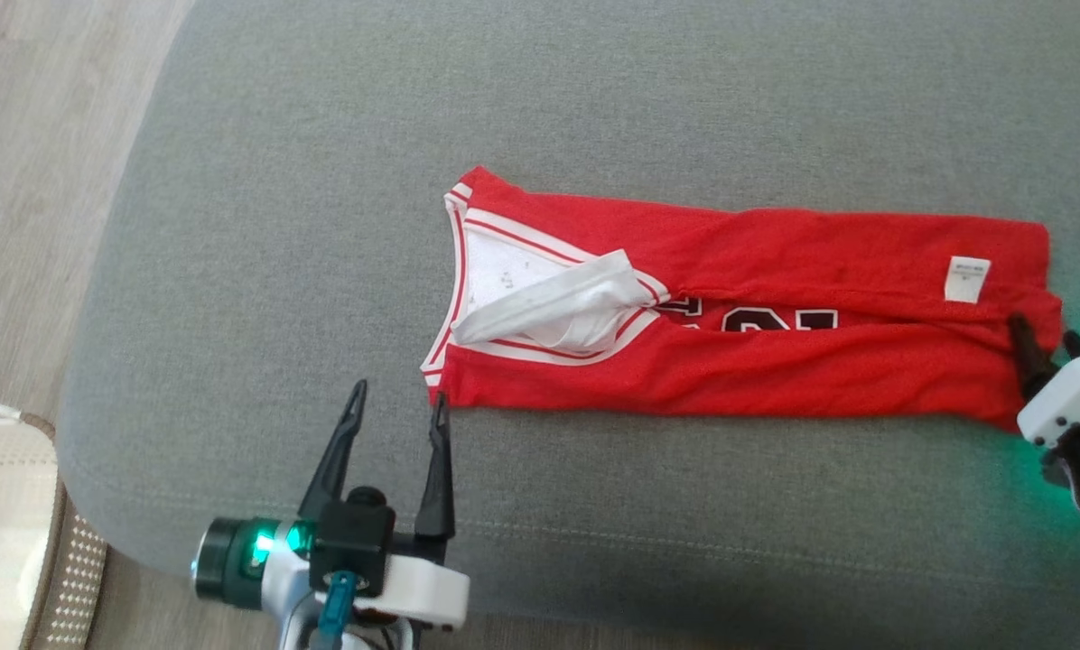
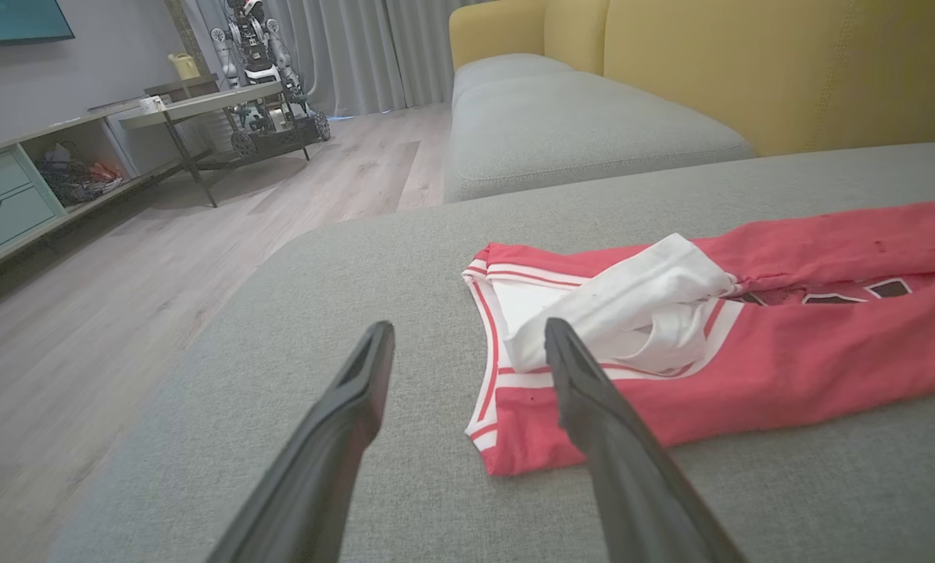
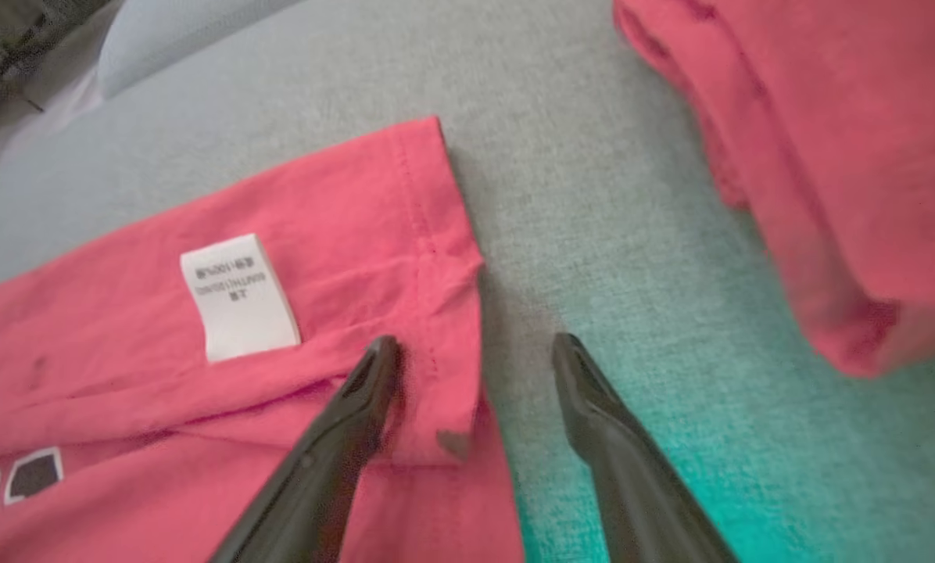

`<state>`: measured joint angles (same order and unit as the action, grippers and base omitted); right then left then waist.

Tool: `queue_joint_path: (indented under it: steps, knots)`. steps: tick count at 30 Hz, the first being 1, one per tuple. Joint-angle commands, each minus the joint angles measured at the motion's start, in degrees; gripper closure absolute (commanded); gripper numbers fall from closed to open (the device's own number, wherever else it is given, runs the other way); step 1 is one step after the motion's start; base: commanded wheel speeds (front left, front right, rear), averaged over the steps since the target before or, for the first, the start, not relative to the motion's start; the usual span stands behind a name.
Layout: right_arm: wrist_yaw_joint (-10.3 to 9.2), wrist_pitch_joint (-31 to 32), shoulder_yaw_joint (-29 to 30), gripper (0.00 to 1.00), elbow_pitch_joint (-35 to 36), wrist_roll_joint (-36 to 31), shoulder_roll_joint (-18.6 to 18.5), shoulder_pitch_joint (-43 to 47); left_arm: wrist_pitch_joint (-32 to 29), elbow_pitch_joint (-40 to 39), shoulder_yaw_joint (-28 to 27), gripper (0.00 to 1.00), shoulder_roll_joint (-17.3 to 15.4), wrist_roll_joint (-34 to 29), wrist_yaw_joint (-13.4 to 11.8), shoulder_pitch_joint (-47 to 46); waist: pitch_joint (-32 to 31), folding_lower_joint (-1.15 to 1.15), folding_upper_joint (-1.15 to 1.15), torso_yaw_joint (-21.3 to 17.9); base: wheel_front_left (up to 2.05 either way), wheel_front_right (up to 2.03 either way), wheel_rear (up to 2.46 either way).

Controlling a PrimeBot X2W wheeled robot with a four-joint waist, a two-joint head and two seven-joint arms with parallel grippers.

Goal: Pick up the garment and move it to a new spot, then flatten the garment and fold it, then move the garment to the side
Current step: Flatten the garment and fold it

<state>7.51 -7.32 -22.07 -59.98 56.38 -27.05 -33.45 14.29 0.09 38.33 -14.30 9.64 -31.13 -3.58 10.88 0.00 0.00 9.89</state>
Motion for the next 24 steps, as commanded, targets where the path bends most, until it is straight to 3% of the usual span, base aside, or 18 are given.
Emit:
queue_joint_path:
  steps: [1, 5, 9, 10, 12, 19, 24]
  knots:
    - [-0.02, 0.3, -1.1, 0.0, 0.2, -0.5, -0.5, 0.0, 0.7, -1.5, -1.7, 0.0, 0.0, -0.5, 0.2, -0.7, 0.0, 0.0, 0.0, 0.1, 0.0, 0.0, 0.0]
    - [-0.02, 5.6, -3.0, 0.0, -1.8, -0.8, 1.7, 0.0, 0.7, -1.3, -2.2, 0.0, 0.5, -1.4, 0.7, -0.4, 0.0, 0.0, 0.0, 0.3, 0.0, 0.0, 0.0]
    - [-0.02, 11.0, -5.4, 0.0, 1.3, 0.5, 2.9, 1.9, 0.7, -1.2, -2.8, 0.0, 1.0, -2.2, 0.9, -0.1, 0.2, 0.0, 0.0, 0.0, 0.0, 0.0, 0.0]
    - [-0.02, 11.8, -5.7, 0.25, 2.2, 1.0, 2.8, 2.4, 0.7, -1.0, -2.9, 0.0, 1.1, -2.4, 1.0, 0.0, 0.2, 0.0, 0.0, -0.2, 0.0, 0.0, 0.0]
    - [-0.02, 12.3, -6.0, 0.98, 3.5, 1.7, 2.1, 3.1, 0.7, -0.7, -3.1, 0.0, 1.3, -2.7, 1.2, 0.0, 0.2, 0.0, 0.0, -0.5, 0.0, 0.0, 0.0]
    - [-0.02, 8.4, -6.1, 1.0, 7.6, 1.2, -2.0, 1.9, 0.7, 0.1, -4.1, 0.0, 1.5, -3.7, 1.7, 0.3, -0.4, 0.0, 0.0, -3.3, 0.0, 0.0, 0.0]
    - [-0.02, 7.2, -5.1, 1.0, 10.3, 0.4, -7.1, 0.0, 0.7, 0.3, -4.6, 0.0, 1.6, -3.9, 2.1, 0.2, -0.3, 0.0, 0.0, -5.1, 0.0, 0.0, 0.0]
